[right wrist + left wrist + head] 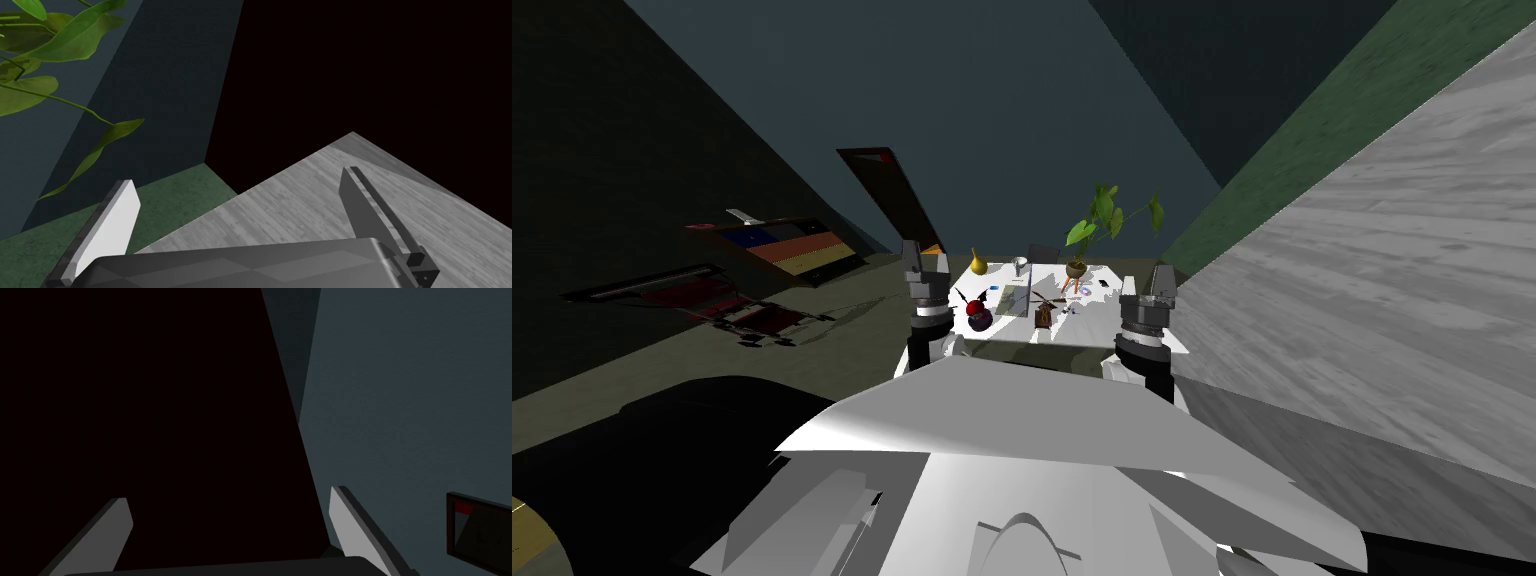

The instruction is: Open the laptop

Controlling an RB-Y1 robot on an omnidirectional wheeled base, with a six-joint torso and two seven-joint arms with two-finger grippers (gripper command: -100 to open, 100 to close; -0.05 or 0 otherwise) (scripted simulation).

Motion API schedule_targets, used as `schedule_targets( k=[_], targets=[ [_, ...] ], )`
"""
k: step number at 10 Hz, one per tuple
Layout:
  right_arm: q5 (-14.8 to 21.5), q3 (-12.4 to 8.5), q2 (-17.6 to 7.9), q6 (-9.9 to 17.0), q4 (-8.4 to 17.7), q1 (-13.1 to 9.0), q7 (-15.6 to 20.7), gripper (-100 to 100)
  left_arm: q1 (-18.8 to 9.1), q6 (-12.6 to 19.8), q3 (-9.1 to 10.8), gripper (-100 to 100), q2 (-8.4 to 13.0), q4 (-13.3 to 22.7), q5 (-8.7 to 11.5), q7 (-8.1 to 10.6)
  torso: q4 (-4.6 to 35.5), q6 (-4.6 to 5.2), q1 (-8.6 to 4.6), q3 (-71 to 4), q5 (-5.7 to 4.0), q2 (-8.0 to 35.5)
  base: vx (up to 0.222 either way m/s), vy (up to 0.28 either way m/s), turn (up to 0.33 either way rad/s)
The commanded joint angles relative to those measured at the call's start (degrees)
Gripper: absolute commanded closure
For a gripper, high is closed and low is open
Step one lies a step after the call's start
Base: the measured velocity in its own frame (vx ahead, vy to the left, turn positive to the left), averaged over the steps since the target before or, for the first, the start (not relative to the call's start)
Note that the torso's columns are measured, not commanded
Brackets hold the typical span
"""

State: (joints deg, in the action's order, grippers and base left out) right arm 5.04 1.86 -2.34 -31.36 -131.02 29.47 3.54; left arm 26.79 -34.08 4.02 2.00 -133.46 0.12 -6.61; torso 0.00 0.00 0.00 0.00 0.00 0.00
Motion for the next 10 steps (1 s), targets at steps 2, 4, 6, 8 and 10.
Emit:
schedule_targets(
  k=[2,4,6,8,10],
  targets=[
    [0.0,0.0,0.0,0.0,0.0,0.0,0.0,0,0.0,0.0,0.0,0,0.0,0.0,0.0,0.0,6.0,0.0,0.0,-12.0,0.0,5.97,0.0,0.0,0.0],
    [0.0,0.0,0.0,0.0,-0.01,0.0,0.0,0,0.0,0.0,0.0,0,0.0,-0.01,0.0,0.0,14.24,0.0,0.0,-28.5,0.0,14.22,0.0,0.0,0.0],
    [0.0,0.0,0.0,0.0,-0.01,0.0,0.0,0,0.0,0.0,0.0,0,0.0,-0.01,0.0,0.0,22.68,0.0,0.0,-45.36,0.0,22.69,0.0,0.0,0.0],
    [0.0,0.0,0.0,-0.01,-0.02,0.0,0.0,0,0.0,0.0,0.0,0,0.0,-0.01,0.0,0.0,31.14,0.0,0.0,-62.27,0.0,31.16,0.0,0.0,0.0],
    [0.0,0.0,0.0,-0.01,-0.02,0.0,0.0,0,-0.07,1.22,-0.01,-100,2.48,-0.11,-0.12,0.45,39.6,0.0,0.0,-79.19,0.0,39.62,-0.048,-0.012,-0.019]
  ],
)
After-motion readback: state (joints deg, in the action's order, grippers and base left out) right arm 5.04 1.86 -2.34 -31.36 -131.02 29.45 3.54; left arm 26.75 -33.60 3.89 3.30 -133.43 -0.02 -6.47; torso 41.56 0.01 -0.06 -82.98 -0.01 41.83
